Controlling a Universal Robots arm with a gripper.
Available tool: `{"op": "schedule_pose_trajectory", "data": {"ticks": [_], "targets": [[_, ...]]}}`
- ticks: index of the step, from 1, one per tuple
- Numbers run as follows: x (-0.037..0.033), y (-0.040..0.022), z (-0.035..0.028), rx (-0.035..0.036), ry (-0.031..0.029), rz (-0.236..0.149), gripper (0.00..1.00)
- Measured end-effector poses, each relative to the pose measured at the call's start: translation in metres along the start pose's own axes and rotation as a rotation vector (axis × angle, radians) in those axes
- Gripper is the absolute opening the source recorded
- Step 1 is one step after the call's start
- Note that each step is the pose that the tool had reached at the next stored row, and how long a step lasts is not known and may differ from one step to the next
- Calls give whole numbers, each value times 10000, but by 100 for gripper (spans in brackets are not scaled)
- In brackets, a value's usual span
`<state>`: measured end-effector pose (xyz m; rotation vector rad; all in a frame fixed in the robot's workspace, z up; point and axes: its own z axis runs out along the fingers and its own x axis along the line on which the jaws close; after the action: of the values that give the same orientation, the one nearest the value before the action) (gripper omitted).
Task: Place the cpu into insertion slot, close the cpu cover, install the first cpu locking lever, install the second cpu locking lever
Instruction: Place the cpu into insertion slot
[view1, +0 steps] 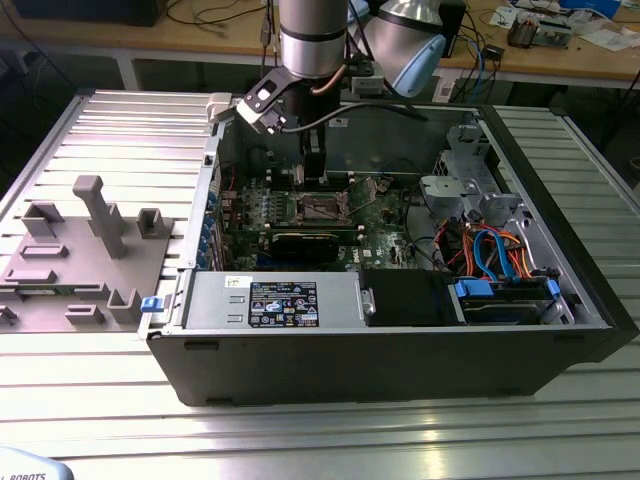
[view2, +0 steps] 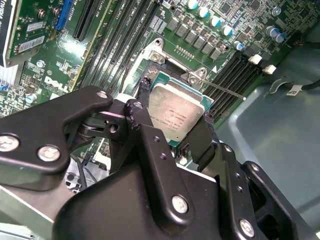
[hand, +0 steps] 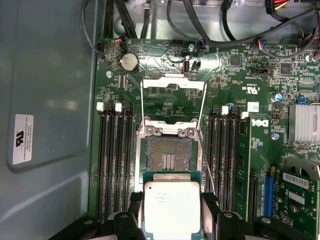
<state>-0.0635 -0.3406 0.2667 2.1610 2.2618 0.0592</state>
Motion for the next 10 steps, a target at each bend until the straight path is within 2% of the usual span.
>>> {"op": "schedule_pose_trajectory", "data": {"ticks": [4, 6, 10], "targets": [[0, -1, 26, 0, 0, 0, 55], [-1, -3, 82, 0, 0, 0, 55], [-1, -3, 91, 0, 0, 0, 55]]}}
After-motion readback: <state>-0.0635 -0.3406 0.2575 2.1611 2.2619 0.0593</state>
